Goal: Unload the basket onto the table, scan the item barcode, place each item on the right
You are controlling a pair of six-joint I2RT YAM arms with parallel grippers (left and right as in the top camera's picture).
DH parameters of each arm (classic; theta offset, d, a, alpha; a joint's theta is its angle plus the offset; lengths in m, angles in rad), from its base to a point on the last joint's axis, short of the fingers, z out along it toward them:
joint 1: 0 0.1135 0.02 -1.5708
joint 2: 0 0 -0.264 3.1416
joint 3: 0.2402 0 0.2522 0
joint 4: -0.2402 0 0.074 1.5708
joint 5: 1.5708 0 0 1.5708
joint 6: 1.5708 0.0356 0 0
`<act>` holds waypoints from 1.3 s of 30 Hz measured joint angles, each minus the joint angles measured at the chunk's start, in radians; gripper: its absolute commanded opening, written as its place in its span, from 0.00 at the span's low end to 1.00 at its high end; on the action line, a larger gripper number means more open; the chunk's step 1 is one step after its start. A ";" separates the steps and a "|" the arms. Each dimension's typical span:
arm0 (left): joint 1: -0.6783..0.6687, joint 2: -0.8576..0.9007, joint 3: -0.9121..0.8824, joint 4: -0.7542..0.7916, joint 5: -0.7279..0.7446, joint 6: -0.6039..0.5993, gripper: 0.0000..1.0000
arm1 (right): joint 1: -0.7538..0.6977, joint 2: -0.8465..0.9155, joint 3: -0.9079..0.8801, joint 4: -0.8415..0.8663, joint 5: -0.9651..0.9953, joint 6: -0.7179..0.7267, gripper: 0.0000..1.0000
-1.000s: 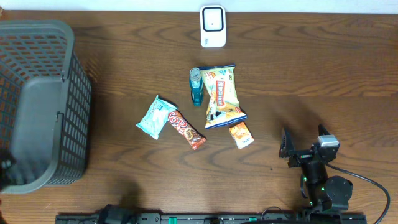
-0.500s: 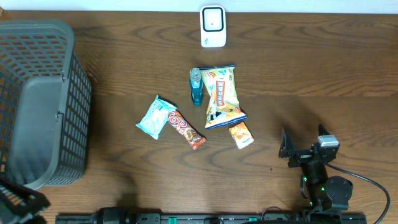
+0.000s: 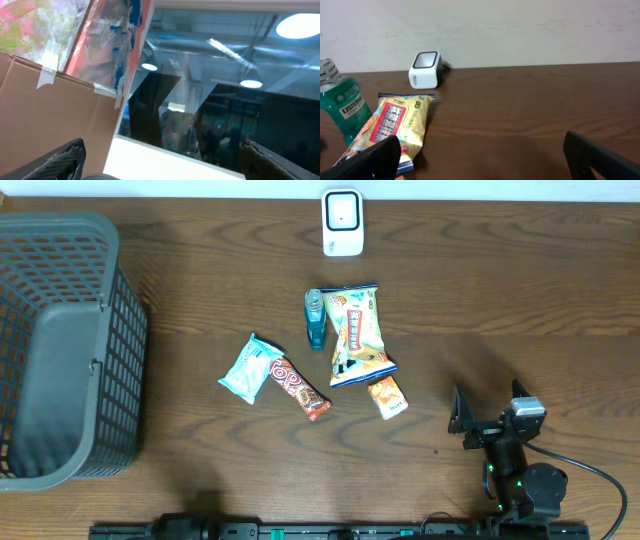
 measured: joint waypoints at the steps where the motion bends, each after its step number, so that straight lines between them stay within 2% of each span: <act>1: -0.006 -0.006 0.000 -0.001 0.000 -0.001 0.97 | 0.000 0.000 0.000 0.000 0.000 0.000 0.99; 17: -0.031 -0.009 -0.007 -0.005 0.000 -0.004 0.97 | 0.000 0.000 0.000 0.000 0.000 0.000 0.99; 28: 0.040 -0.009 -0.007 -0.006 -0.032 -0.005 0.97 | 0.000 0.000 0.000 0.000 0.000 0.000 0.99; 39: 0.047 -0.009 -0.075 -0.108 -0.038 -0.005 0.97 | 0.000 0.000 0.000 0.000 0.000 0.000 0.99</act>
